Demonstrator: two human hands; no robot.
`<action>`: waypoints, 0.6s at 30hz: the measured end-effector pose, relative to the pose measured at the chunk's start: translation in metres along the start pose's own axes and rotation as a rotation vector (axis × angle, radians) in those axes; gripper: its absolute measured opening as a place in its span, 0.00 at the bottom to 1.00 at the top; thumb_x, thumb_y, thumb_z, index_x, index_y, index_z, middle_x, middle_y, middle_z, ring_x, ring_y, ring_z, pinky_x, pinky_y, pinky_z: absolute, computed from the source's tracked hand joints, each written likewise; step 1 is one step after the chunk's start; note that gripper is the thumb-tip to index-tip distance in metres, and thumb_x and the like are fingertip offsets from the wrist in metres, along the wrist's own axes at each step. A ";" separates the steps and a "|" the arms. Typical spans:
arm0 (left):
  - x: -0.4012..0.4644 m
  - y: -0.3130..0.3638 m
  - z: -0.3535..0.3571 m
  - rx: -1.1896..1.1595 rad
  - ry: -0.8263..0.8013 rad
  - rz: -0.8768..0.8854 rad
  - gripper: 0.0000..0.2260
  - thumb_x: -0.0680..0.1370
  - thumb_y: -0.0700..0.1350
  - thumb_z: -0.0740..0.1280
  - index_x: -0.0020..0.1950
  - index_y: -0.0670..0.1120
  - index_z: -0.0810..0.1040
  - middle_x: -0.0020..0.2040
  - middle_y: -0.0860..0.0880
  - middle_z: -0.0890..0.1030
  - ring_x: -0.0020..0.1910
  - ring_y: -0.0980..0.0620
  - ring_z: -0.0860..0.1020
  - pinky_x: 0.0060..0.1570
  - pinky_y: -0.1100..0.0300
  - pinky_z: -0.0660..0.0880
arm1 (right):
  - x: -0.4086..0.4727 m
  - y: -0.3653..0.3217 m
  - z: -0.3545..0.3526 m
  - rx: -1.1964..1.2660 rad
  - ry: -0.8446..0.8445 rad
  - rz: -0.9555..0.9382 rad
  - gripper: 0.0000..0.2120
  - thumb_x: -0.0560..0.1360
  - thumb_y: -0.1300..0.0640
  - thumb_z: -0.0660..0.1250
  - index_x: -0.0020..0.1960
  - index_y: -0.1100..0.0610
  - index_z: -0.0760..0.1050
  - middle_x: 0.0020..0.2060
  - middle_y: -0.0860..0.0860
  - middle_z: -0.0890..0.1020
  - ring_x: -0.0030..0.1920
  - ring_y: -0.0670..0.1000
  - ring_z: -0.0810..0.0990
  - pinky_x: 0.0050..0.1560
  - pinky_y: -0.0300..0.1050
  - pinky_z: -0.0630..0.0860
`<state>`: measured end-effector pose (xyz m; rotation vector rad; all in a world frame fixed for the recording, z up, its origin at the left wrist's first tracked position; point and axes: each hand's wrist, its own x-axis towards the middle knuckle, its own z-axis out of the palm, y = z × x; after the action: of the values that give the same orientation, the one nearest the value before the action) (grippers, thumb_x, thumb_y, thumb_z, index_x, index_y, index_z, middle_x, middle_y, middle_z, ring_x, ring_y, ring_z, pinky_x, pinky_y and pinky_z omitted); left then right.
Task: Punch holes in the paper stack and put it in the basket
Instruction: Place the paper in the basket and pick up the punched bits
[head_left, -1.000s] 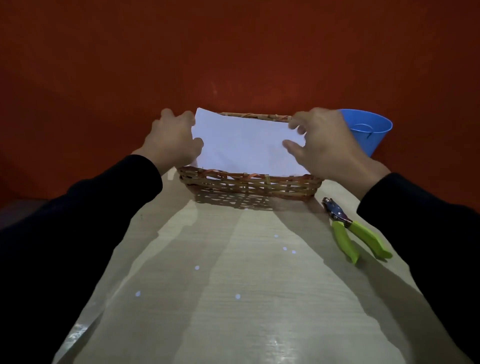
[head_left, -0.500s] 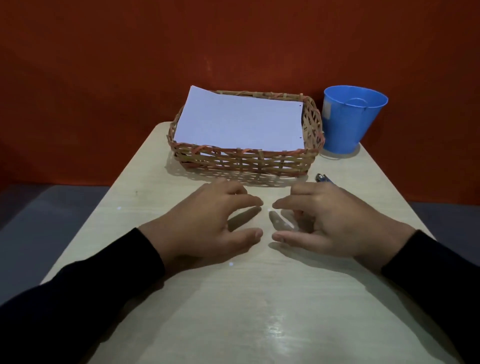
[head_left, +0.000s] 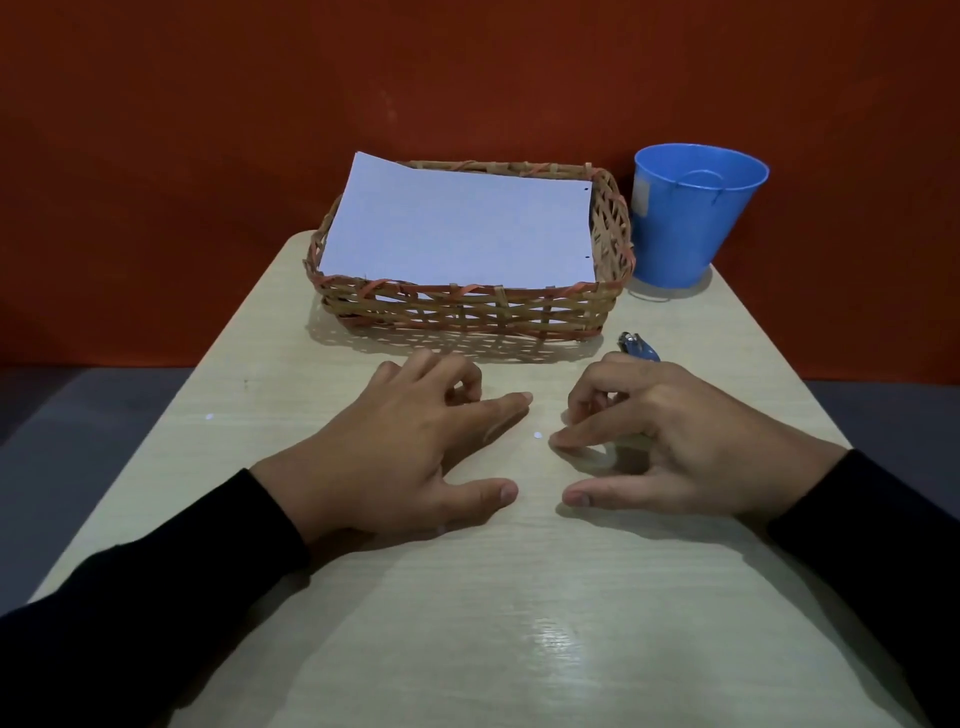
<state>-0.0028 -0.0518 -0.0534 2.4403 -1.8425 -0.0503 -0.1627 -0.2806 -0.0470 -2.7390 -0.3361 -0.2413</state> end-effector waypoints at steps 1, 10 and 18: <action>0.000 0.000 0.000 0.004 -0.005 -0.002 0.34 0.75 0.75 0.51 0.80 0.66 0.57 0.60 0.56 0.66 0.60 0.53 0.64 0.61 0.49 0.67 | 0.000 0.000 0.000 -0.007 -0.001 -0.003 0.22 0.74 0.33 0.73 0.58 0.47 0.87 0.50 0.45 0.80 0.51 0.44 0.77 0.52 0.43 0.75; 0.000 0.004 -0.005 0.027 -0.062 -0.021 0.34 0.74 0.76 0.46 0.79 0.68 0.57 0.63 0.54 0.64 0.62 0.54 0.62 0.60 0.53 0.64 | 0.001 -0.002 0.001 -0.014 -0.004 0.016 0.20 0.75 0.33 0.71 0.54 0.46 0.88 0.49 0.46 0.78 0.55 0.46 0.72 0.51 0.46 0.75; 0.001 0.003 -0.006 -0.310 -0.064 -0.144 0.34 0.70 0.73 0.63 0.76 0.69 0.64 0.66 0.61 0.57 0.63 0.58 0.63 0.67 0.50 0.67 | 0.003 0.001 0.000 0.279 0.193 0.131 0.19 0.70 0.39 0.77 0.55 0.50 0.87 0.50 0.46 0.81 0.51 0.48 0.80 0.50 0.43 0.75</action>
<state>-0.0048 -0.0529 -0.0470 2.3687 -1.5407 -0.3964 -0.1601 -0.2807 -0.0469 -2.4274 -0.1261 -0.3887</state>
